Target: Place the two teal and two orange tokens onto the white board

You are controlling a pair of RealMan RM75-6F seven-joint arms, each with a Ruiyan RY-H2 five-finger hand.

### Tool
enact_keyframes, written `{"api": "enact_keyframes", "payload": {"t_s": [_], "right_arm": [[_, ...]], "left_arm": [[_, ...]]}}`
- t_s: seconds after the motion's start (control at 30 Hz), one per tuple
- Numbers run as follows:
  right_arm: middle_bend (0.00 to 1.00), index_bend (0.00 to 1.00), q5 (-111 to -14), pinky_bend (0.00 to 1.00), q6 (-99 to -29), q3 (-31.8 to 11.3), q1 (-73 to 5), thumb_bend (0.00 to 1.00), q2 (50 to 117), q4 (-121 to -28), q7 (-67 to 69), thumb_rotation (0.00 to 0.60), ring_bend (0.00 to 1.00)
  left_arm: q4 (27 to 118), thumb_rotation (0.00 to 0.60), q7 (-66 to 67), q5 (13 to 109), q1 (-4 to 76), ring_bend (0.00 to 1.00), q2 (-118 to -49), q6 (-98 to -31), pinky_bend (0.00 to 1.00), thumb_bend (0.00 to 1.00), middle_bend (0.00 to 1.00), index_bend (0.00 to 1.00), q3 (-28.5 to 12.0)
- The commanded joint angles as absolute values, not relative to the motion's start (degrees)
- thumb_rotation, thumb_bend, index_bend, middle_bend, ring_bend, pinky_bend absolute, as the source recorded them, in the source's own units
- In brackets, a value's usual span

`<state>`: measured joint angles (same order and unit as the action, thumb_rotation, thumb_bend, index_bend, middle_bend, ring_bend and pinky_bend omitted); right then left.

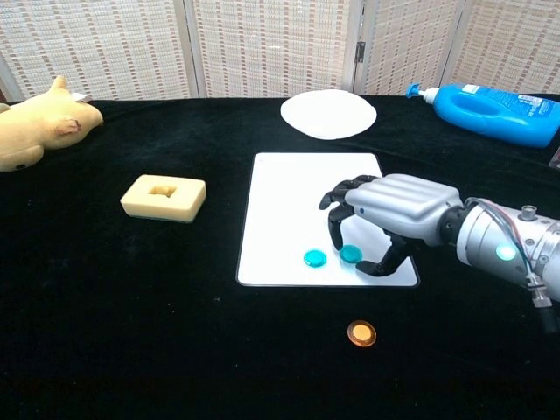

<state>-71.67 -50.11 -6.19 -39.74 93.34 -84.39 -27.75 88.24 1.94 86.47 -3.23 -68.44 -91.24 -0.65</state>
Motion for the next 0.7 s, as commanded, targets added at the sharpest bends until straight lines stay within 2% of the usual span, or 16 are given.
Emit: {"api": "enact_keyframes", "payload": {"t_s": [0.03, 0.17, 0.27, 0.5, 0.7], "right_arm": [[0.15, 0.45, -71.7, 0.0, -50.4, -5.9, -39.8, 0.41, 93.3, -84.5, -27.8, 0.6, 0.04], [0.15, 0.35, -71.9, 0.0, -51.0, -5.6, -39.7, 0.41, 92.9, -84.9, -27.5, 0.6, 0.04], [0.15, 0.32, -72.1, 0.0, -51.4, -5.4, -39.7, 0.41, 92.5, -85.2, -27.5, 0.6, 0.04], [0.15, 0.31, -75.6, 0.0, -53.6, -4.2, -38.7, 0.42, 89.8, -88.5, -23.8, 0.6, 0.05], [0.15, 0.38, -82.8, 0.0, -55.0, 0.3, -37.7, 0.41, 86.2, -92.0, -21.7, 0.6, 0.04]], "left_arm": [[88.2, 0.6, 1.9, 86.5, -3.2, 0.01, -68.5, -91.2, 0.0, 0.21, 0.0, 0.0, -0.7], [88.1, 0.6, 1.8, 86.5, -3.1, 0.01, -68.6, -91.1, 0.0, 0.21, 0.0, 0.0, -0.7], [88.0, 0.6, 1.8, 86.5, -3.1, 0.01, -68.6, -91.1, 0.0, 0.21, 0.0, 0.0, -0.7], [88.2, 0.6, 1.9, 86.5, -3.0, 0.01, -68.5, -91.1, 0.0, 0.21, 0.0, 0.0, -0.8], [88.6, 0.6, 2.2, 86.8, -3.0, 0.01, -68.5, -91.2, 0.0, 0.21, 0.0, 0.0, -0.7]]}}
